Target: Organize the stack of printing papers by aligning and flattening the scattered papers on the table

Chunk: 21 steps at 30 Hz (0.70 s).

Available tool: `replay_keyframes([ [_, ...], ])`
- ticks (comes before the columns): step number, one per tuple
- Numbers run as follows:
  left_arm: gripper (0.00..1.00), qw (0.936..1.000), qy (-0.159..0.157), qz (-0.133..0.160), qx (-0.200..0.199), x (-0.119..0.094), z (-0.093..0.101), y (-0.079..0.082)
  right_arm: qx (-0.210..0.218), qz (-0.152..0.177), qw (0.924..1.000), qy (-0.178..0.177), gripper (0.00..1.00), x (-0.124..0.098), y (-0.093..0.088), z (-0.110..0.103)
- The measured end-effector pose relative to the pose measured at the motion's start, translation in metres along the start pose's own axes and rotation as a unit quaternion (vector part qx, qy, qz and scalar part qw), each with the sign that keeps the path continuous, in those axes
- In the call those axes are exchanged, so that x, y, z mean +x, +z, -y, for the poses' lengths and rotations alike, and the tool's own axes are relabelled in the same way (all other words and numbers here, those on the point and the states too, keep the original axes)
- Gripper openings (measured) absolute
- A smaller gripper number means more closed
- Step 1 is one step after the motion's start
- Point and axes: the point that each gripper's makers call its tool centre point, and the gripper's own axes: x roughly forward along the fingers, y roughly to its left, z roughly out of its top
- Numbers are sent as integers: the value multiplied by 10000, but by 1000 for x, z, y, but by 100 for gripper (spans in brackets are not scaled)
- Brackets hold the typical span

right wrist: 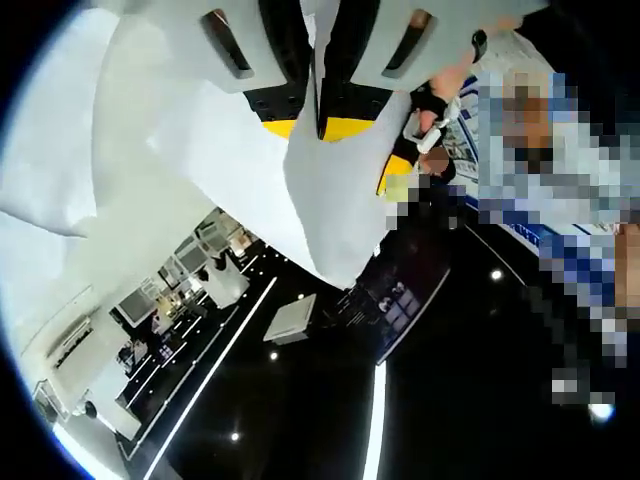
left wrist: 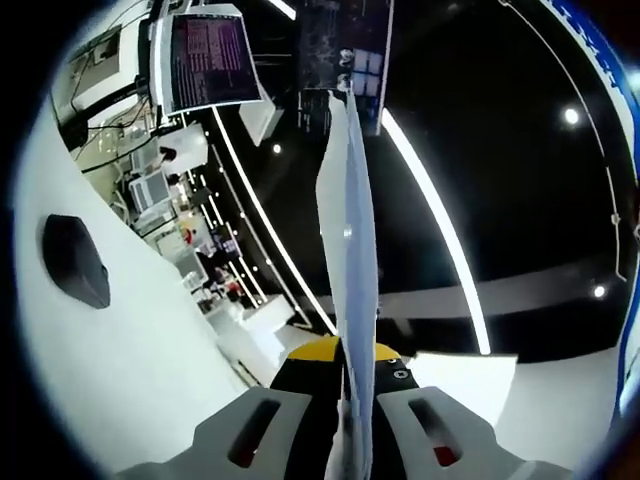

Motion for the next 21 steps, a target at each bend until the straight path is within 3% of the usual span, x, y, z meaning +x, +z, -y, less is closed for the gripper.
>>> replay_keyframes([
  [3, 6, 9998, -42, 27, -192, 0, -2, 0, 29, -16, 10000, -8, 0, -1, 0, 1],
  [11, 6, 10000, -16, 93, -5, 0, 0, 2, -69, -16, 10000, -35, 2, -8, 2, 1],
  [14, 6, 9999, -2, 143, 97, 0, 2, 5, 48, 84, 9999, -58, 9, -8, 5, 4],
  [21, 6, 9997, 42, 210, 100, 1, -1, 10, 84, 244, 9995, -201, 37, -7, 10, 11],
])
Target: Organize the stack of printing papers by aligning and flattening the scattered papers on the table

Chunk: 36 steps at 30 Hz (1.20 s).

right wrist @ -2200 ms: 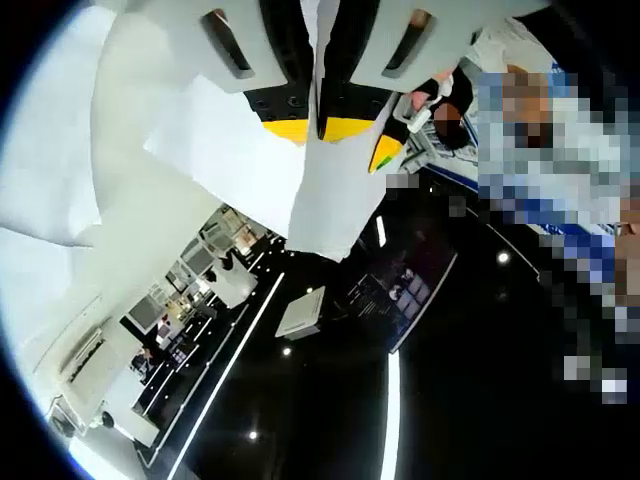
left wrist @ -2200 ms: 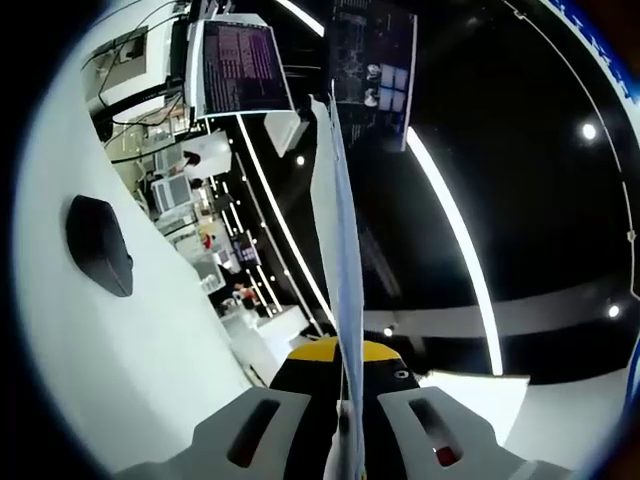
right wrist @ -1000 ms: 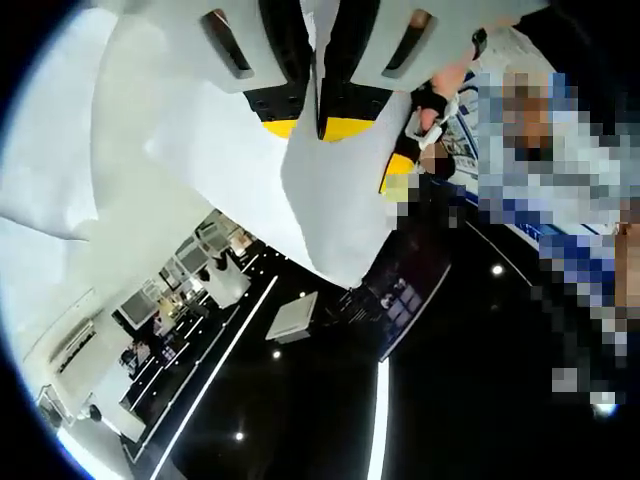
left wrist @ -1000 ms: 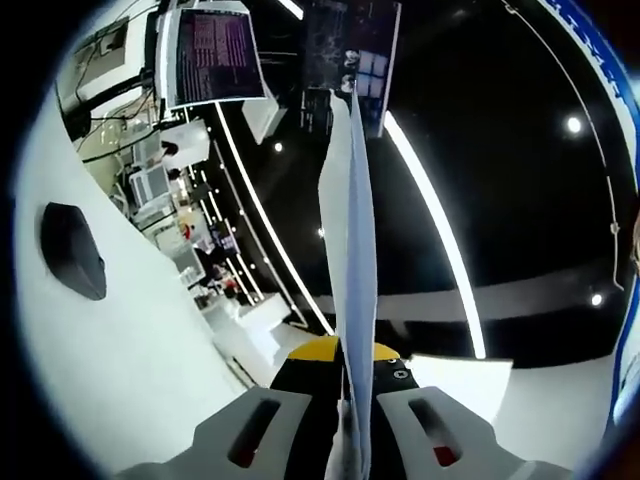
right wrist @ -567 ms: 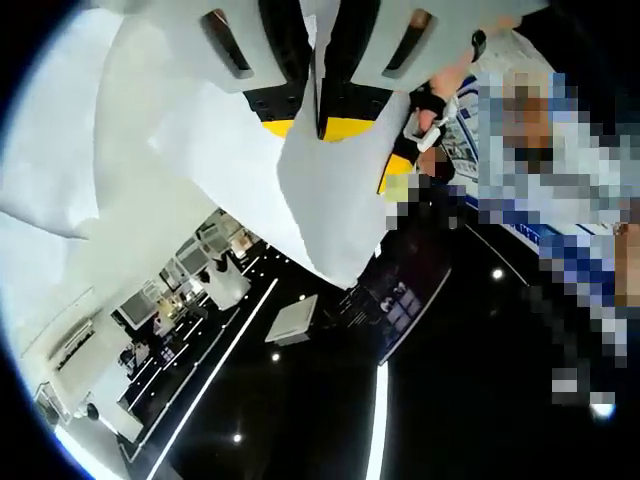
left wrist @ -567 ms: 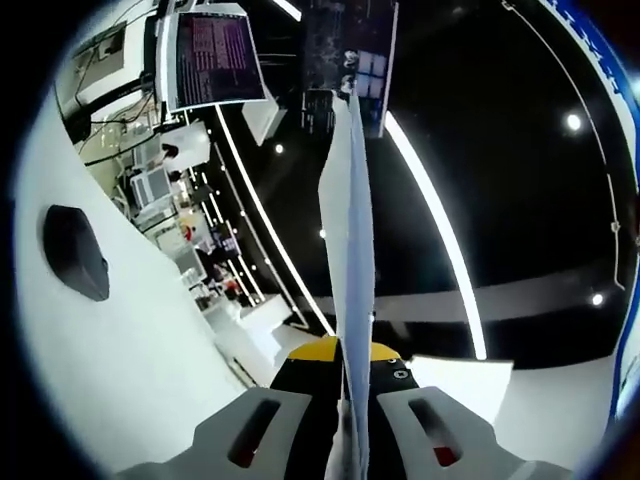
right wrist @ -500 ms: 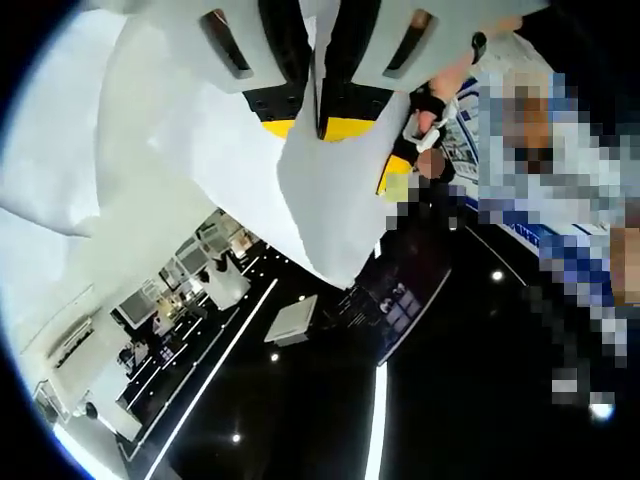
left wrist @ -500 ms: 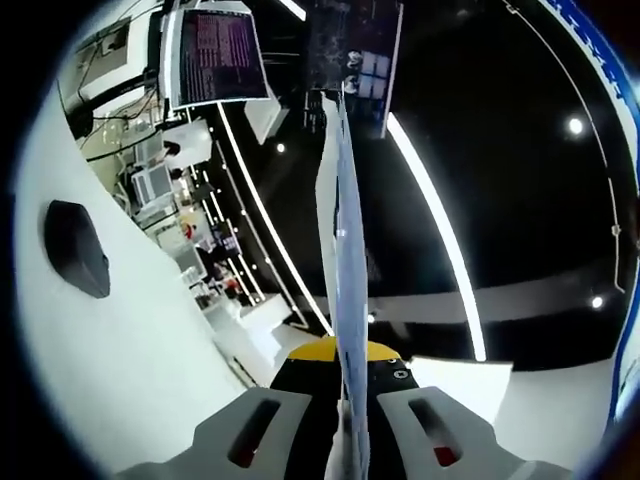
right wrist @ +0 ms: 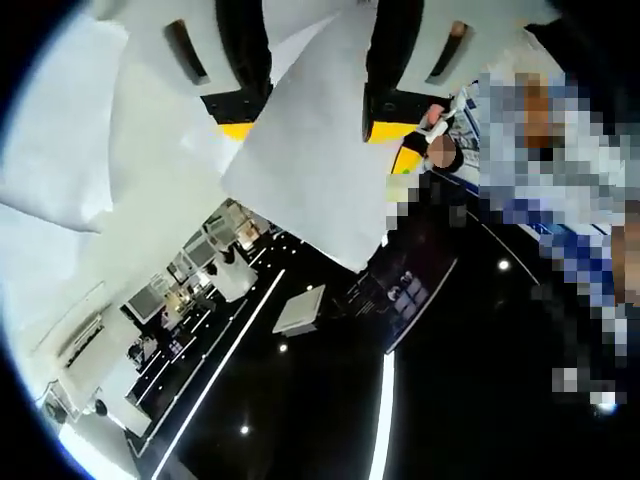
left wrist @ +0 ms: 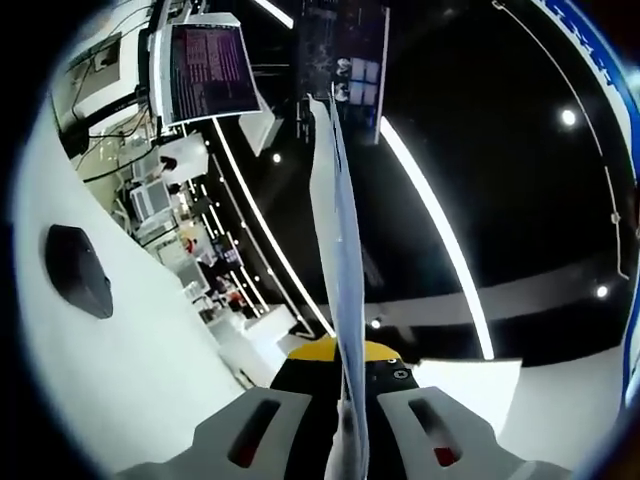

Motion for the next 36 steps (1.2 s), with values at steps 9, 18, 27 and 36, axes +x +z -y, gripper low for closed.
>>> replay_keyframes([
  [9, 6, 9999, -67, 77, -12, 0, 5, 4, -89, 334, 9994, -68, 70, -2, 10, 1],
  [18, 6, 9997, 45, 202, -106, -4, 1, 9, -305, 338, 9987, -217, 77, -5, 9, 5],
  [27, 6, 9995, 112, 297, -12, -5, -10, 20, -835, 268, 9948, -517, 77, -21, 19, 13],
  [36, 6, 9993, 121, 339, -86, -7, -12, 24, -1271, 234, 9832, -1288, 78, -66, 42, 47],
])
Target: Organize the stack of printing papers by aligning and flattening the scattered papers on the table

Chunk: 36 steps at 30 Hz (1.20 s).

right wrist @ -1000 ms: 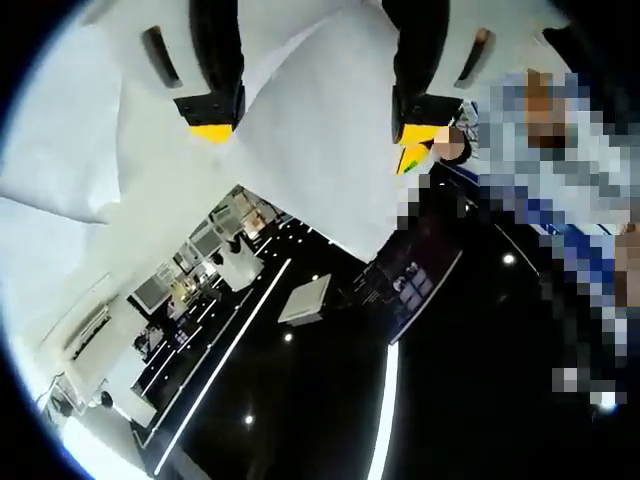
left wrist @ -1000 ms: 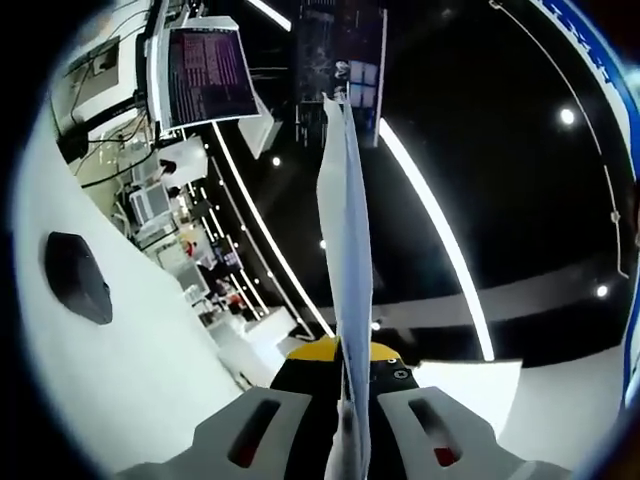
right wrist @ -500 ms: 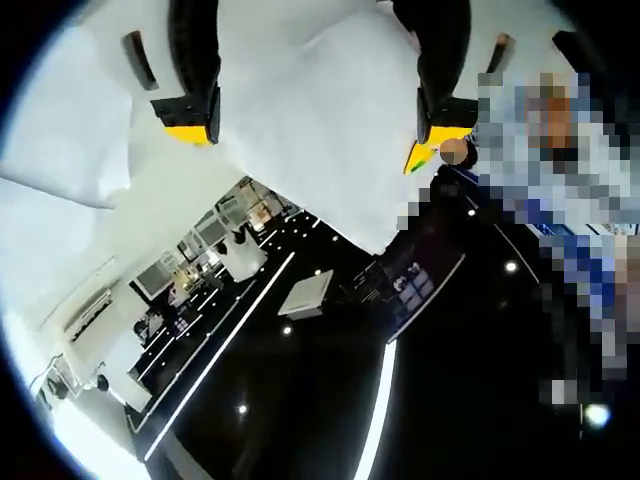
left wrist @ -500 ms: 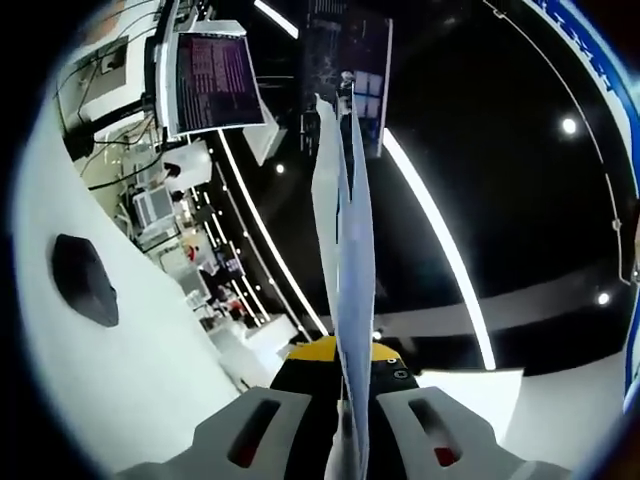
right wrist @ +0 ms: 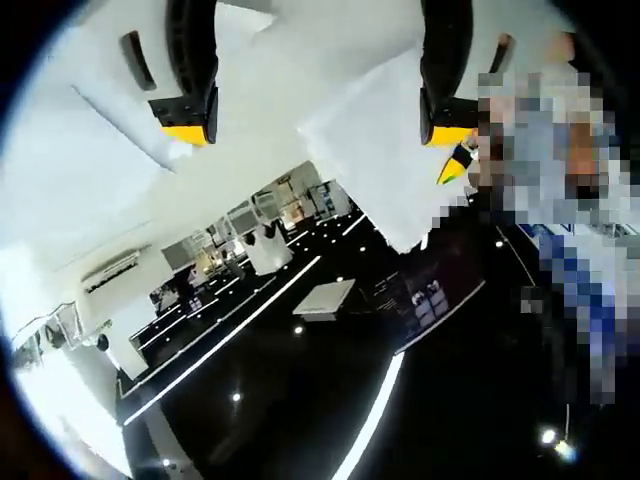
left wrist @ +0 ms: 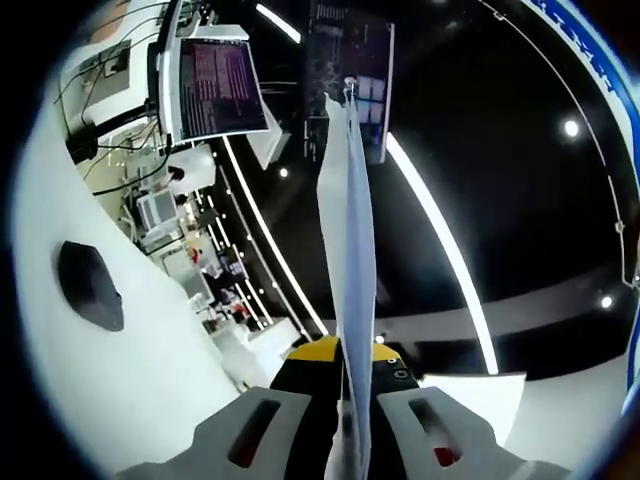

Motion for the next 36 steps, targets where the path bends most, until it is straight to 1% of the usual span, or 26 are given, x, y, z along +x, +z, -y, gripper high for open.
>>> replay_keyframes([
  [2, 6, 10000, -2, 3, 5, 0, 0, 1, -40, 59, 9999, -105, 79, -6, 4, 7],
  [5, 6, 10000, -15, 1, 28, 2, 1, 2, -34, 188, 9991, -375, 78, -26, 17, 29],
  [8, 6, 10000, 24, -9, -21, 2, -2, 2, 14, 400, 9975, -576, 78, -39, 28, 43],
  [15, 6, 10000, 35, 6, -1, 1, 0, 0, -12, 533, 9948, -868, 80, -59, 41, 62],
  [16, 6, 10000, 34, -5, 2, 1, 1, -1, -40, 538, 9945, -893, 80, -60, 42, 63],
  [18, 6, 10000, 18, -12, 17, 2, 2, -1, -104, 535, 9944, -902, 85, -65, 46, 65],
  [20, 6, 10000, 5, -6, 22, 2, 4, 0, -179, 639, 9933, -949, 89, -70, 51, 67],
  [26, 6, 10000, 11, -3, 64, 2, 5, -1, -190, 489, 9937, -992, 88, -73, 49, 73],
  [28, 6, 10000, 7, -15, 49, 2, 6, -2, -192, 516, 9942, -922, 88, -75, 50, 73],
  [31, 6, 10000, -7, -36, 42, 3, 8, -4, -364, 572, 9928, -985, 88, -79, 54, 77],
  [36, 6, 10000, -38, -52, 26, 2, 11, -6, -296, 607, 9930, -969, 89, -83, 59, 83],
])
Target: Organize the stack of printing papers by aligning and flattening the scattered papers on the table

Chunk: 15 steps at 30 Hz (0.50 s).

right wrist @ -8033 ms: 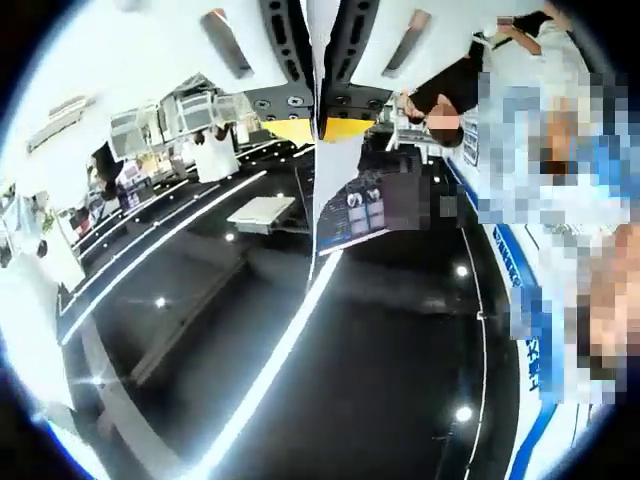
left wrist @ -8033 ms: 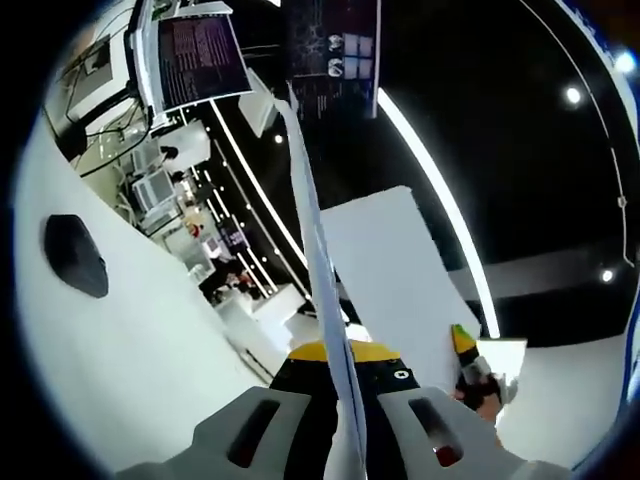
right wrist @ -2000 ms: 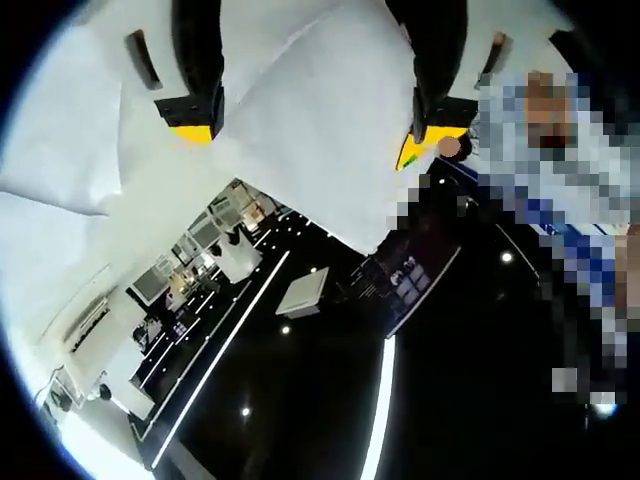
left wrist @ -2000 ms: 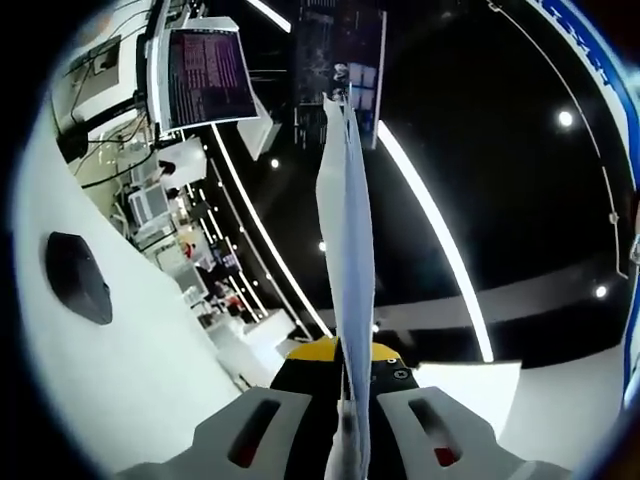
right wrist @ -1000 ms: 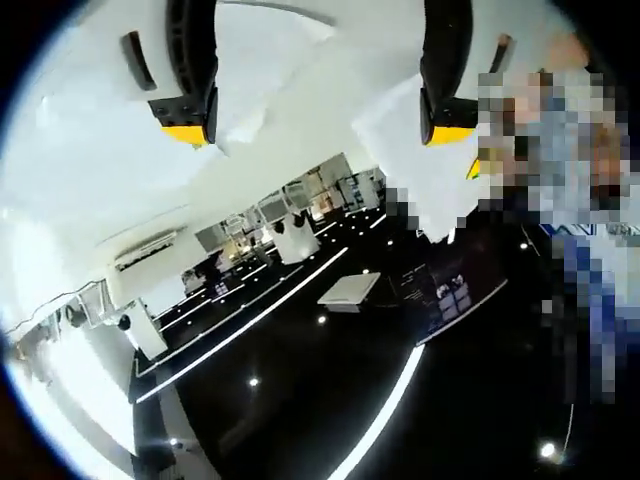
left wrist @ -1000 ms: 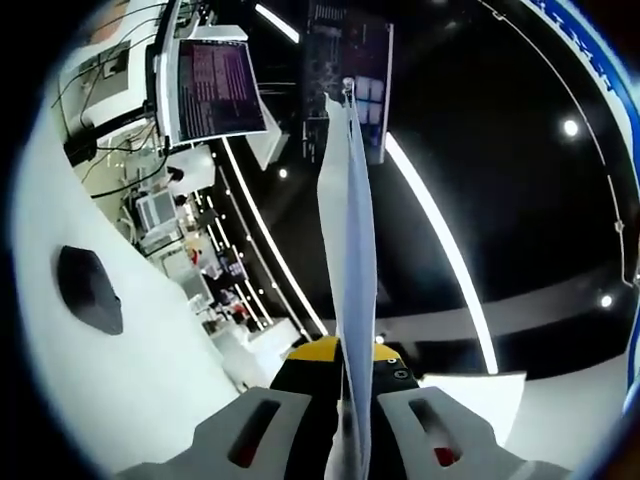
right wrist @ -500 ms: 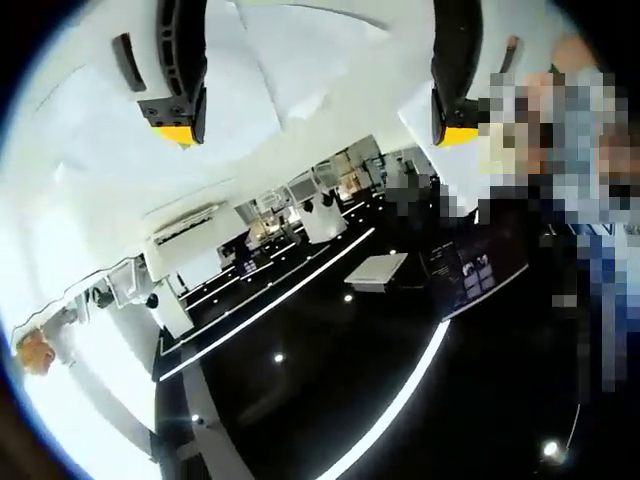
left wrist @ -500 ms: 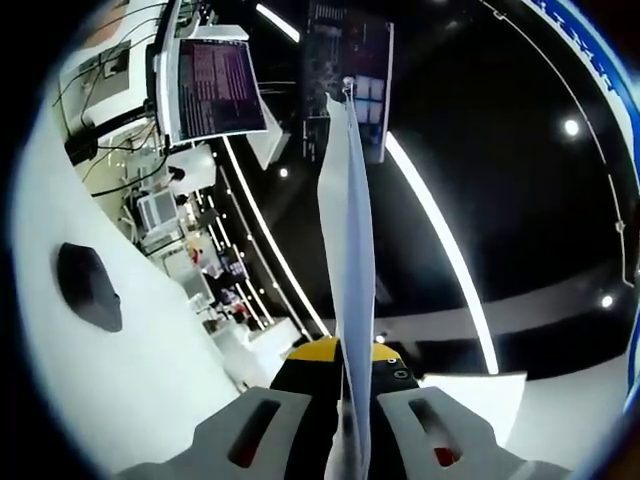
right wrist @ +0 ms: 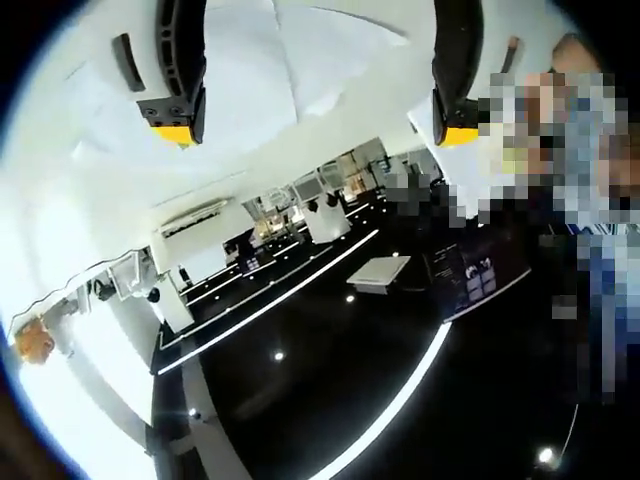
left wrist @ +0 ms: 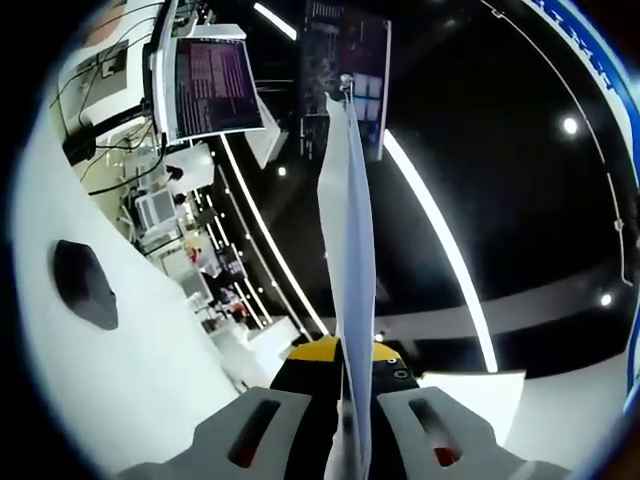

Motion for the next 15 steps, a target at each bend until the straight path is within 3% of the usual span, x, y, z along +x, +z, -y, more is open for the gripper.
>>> replay_keyframes([
  [2, 6, 10000, 5, 2, -7, -1, 0, 0, -36, 186, 9998, 66, 90, -1, 8, 0],
  [3, 6, 10000, 7, 8, -34, -1, 0, 0, -254, 288, 9992, -50, 90, -2, 13, 5],
  [7, 6, 10000, -6, 27, -39, -1, 3, 1, -420, 8, 9991, -93, 90, -3, 6, 11],
  [15, 6, 10000, -30, 3, -19, -1, 9, -1, -764, -177, 9963, -359, 90, -7, 6, 31],
])
